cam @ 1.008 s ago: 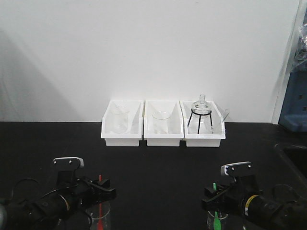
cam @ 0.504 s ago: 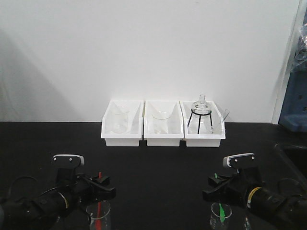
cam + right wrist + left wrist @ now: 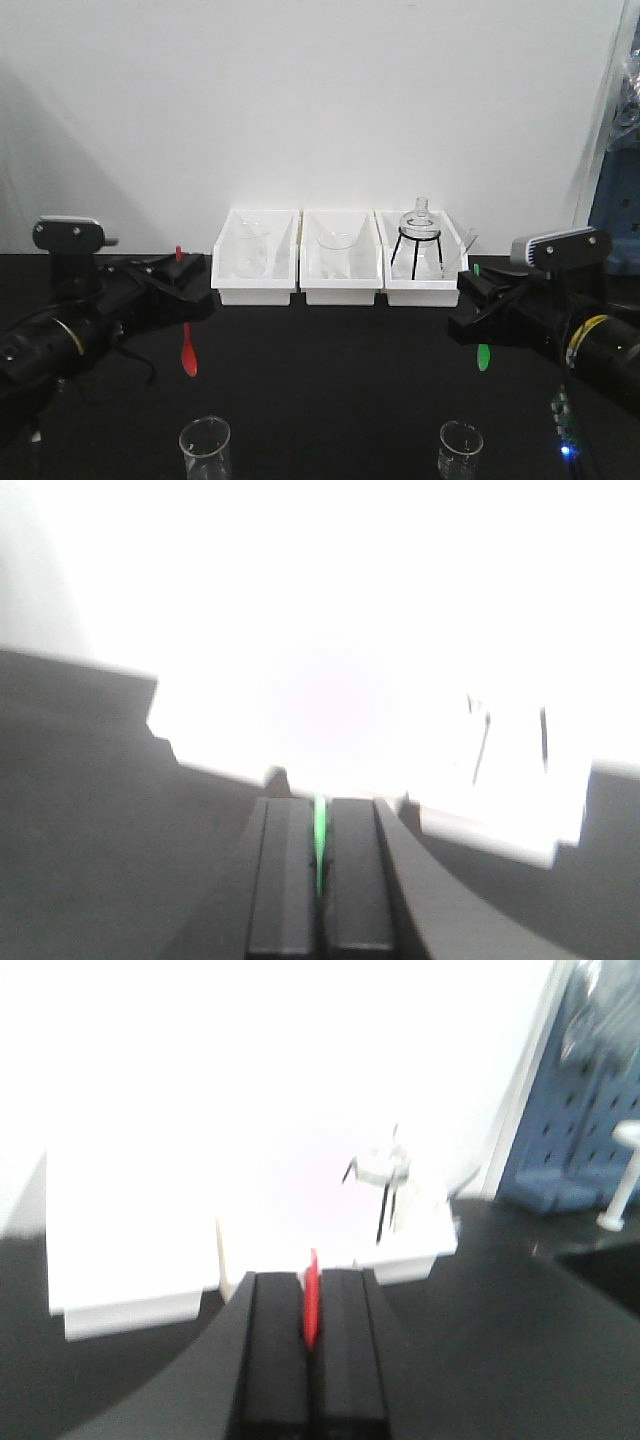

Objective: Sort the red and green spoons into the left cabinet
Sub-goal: 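Close both grippers on the spoon handles and lift them out of beakers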

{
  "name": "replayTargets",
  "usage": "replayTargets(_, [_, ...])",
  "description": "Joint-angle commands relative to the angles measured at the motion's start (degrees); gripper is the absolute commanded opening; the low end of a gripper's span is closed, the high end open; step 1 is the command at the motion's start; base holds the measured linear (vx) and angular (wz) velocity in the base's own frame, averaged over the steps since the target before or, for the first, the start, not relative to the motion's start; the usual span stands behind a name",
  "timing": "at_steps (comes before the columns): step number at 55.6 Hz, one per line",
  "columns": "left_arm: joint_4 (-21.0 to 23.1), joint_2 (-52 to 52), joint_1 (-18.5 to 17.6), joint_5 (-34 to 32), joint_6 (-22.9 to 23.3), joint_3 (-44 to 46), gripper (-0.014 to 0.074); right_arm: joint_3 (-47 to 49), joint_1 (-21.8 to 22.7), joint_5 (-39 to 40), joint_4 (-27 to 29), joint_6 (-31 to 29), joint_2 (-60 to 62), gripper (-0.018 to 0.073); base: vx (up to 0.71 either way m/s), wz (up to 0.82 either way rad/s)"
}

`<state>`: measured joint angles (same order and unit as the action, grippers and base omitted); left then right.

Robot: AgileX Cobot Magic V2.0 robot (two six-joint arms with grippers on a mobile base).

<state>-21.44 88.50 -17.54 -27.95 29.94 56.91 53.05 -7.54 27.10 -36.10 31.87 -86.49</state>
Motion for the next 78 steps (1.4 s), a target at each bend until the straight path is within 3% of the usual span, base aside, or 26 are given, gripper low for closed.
replayTargets(1, [0.0,-6.3,-0.3,-4.3,-0.1,1.6,-0.0006,1.4,0.0,3.5,-3.3,2.8,5.5,-0.0009,0.00,0.00])
replayTargets(7, [0.0,-10.6,-0.3,-4.3,-0.1,1.6,-0.0006,1.4,0.0,3.5,-5.7,4.7,9.1,-0.0009,0.00,0.00])
replayTargets(24, [-0.4,-17.0,-0.3,-3.9,0.4,1.6,-0.0006,1.4,0.0,3.4,-5.8,4.8,13.4,-0.0009,0.00,0.00])
replayTargets(78, [-0.4,-17.0,-0.3,-4.4,0.4,1.6,-0.0006,1.4,0.0,3.3,-5.8,4.8,13.2,-0.0009,0.00,0.00])
